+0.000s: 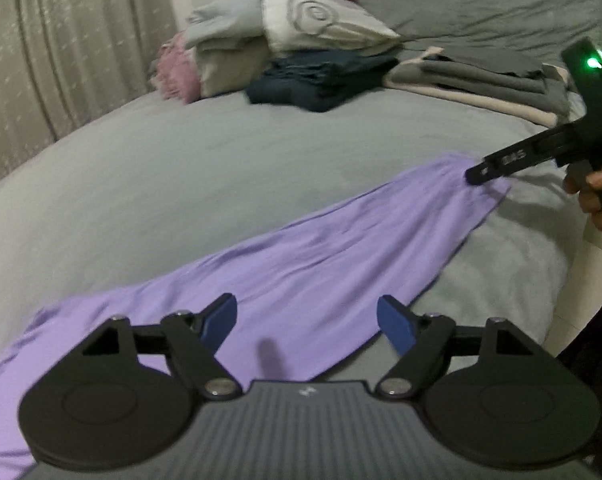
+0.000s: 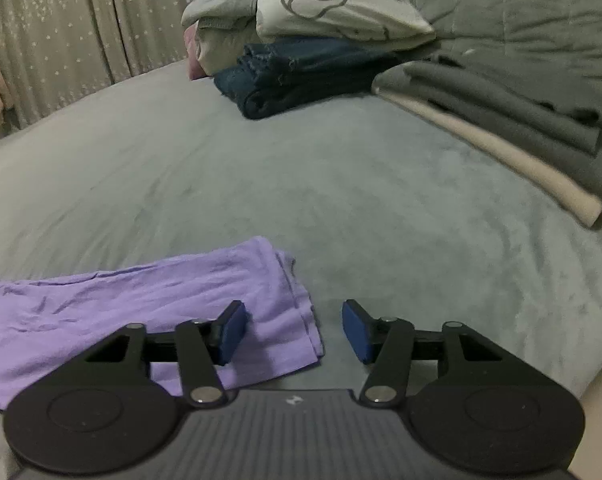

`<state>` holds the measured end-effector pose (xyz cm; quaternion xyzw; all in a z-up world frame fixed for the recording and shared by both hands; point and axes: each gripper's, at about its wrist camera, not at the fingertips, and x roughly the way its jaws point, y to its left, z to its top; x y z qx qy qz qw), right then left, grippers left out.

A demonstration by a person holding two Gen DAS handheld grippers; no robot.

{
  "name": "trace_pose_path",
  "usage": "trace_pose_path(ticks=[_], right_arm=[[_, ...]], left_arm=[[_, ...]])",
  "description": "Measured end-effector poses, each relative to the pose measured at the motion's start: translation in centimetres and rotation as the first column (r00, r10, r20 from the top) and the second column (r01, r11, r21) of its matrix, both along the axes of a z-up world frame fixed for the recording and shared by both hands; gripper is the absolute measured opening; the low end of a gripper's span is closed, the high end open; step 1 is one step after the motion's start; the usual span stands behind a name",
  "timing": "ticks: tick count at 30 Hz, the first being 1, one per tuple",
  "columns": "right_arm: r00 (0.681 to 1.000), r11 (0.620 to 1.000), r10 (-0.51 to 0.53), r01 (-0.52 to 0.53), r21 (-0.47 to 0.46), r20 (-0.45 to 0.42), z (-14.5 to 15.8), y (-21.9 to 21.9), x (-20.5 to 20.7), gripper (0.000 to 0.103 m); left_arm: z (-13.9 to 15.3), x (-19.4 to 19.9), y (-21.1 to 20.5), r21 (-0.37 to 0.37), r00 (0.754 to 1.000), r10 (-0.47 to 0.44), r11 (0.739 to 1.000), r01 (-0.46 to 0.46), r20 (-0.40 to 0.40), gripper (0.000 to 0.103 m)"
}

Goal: Fold clothes

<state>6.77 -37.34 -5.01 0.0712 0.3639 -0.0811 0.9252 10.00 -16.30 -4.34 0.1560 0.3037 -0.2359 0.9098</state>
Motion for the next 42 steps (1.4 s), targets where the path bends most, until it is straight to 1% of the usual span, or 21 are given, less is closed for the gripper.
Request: trace_pose_path(ticks=[1,2,3,4,7,9,13,20,21,22,23,24,25,30,33,35,36,37,38,40,42], right_arm=[[1.000,1.000,0.023,-0.023,-0.005,-0.003,-0.1,0.1,0.1,0.033],[0.998,0.998,0.057,-0.057,-0.001,-0.008,-0.2,0.3,0.2,0.028],[0.997,0.997,0.080,-0.080,0.013,-0.012,-0.2,0.3,0.2,0.019],[0.995,0.995,0.096,-0.095,0.028,-0.017,-0.2,0.2,0.1,0.014],[0.995,0.984,0.098,-0.091,0.153,-0.037,0.1,-1.0,0.7,0.008],[0.995,0.974,0.087,-0.076,0.212,-0.044,0.3,-1.7,0.9,0.007],[0.996,0.957,0.076,-0.062,0.285,-0.039,0.7,-2.7,0.9,0.007],[0.996,0.950,0.073,-0.056,0.306,-0.044,0.9,-2.8,0.7,0.007],[0.997,0.949,0.070,-0.052,0.311,-0.045,0.9,-2.9,0.8,0.009],[0.997,0.949,0.063,-0.045,0.313,-0.047,0.9,-3.0,0.8,0.016],[0.997,0.950,0.055,-0.037,0.311,-0.050,0.9,-3.0,0.9,0.019],[0.998,0.953,0.044,-0.027,0.303,-0.050,1.0,-3.1,0.9,0.029],[0.998,0.956,0.031,-0.015,0.294,-0.049,1.1,-3.3,0.8,0.033],[0.997,0.967,0.041,-0.025,0.253,-0.060,1.0,-2.9,1.1,0.033],[0.996,0.976,0.062,-0.046,0.214,-0.068,0.9,-2.3,1.3,0.033],[0.995,0.978,0.071,-0.056,0.199,-0.071,0.8,-2.1,1.4,0.033],[0.994,0.980,0.078,-0.062,0.190,-0.074,0.7,-2.0,1.5,0.033],[0.994,0.981,0.083,-0.068,0.183,-0.076,0.7,-1.9,1.5,0.028],[0.993,0.982,0.092,-0.077,0.171,-0.080,0.6,-1.8,1.5,0.025],[0.990,0.982,0.110,-0.095,0.163,-0.086,0.4,-1.6,1.6,0.015],[0.989,0.974,0.115,-0.095,0.205,-0.088,0.4,-1.8,1.9,0.007]], left_arm=[[-0.1,0.1,-0.8,-0.003,1.000,-0.008,1.000,0.008,-0.004,0.080],[-0.2,0.3,-1.8,-0.006,1.000,-0.017,1.000,0.017,-0.005,0.079],[-0.3,0.5,-3.0,-0.006,0.999,-0.031,0.999,0.031,-0.005,0.079],[-0.4,0.6,-4.0,-0.007,0.999,-0.044,0.999,0.044,-0.003,0.079],[-0.5,0.7,-6.8,-0.007,0.996,-0.085,0.996,0.085,0.006,0.079],[-0.5,0.7,-8.1,-0.002,0.994,-0.107,0.994,0.107,0.015,0.079],[-0.9,1.2,-11.3,0.022,0.988,-0.153,0.988,0.153,0.021,0.079],[-1.5,1.7,-13.8,0.026,0.987,-0.162,0.986,0.162,-0.004,0.078],[-1.6,1.7,-14.0,0.027,0.987,-0.162,0.986,0.162,-0.005,0.078],[-1.7,1.8,-14.2,0.028,0.987,-0.163,0.986,0.163,-0.007,0.078],[-1.8,1.8,-14.3,0.027,0.987,-0.163,0.986,0.163,-0.010,0.078],[-1.9,1.9,-14.4,0.026,0.987,-0.163,0.986,0.163,-0.013,0.078],[-2.0,1.9,-14.4,0.026,0.987,-0.162,0.986,0.163,-0.017,0.078],[-2.3,2.2,-14.2,0.016,0.987,-0.156,0.988,0.156,-0.029,0.082],[-2.5,2.4,-14.1,0.014,0.989,-0.146,0.989,0.146,-0.036,0.090],[-2.7,2.5,-13.9,0.014,0.990,-0.133,0.991,0.133,-0.036,0.098],[-2.8,2.6,-13.8,0.011,0.991,-0.129,0.991,0.130,-0.038,0.099],[-2.9,2.7,-13.6,0.006,0.991,-0.125,0.992,0.125,-0.041,0.101],[-3.1,2.8,-13.4,-0.004,0.991,-0.123,0.992,0.123,-0.046,0.101],[-3.2,3.0,-13.2,-0.021,0.991,-0.121,0.992,0.121,-0.052,0.101],[-3.2,2.9,-13.2,-0.023,0.991,-0.124,0.992,0.124,-0.041,0.100]])
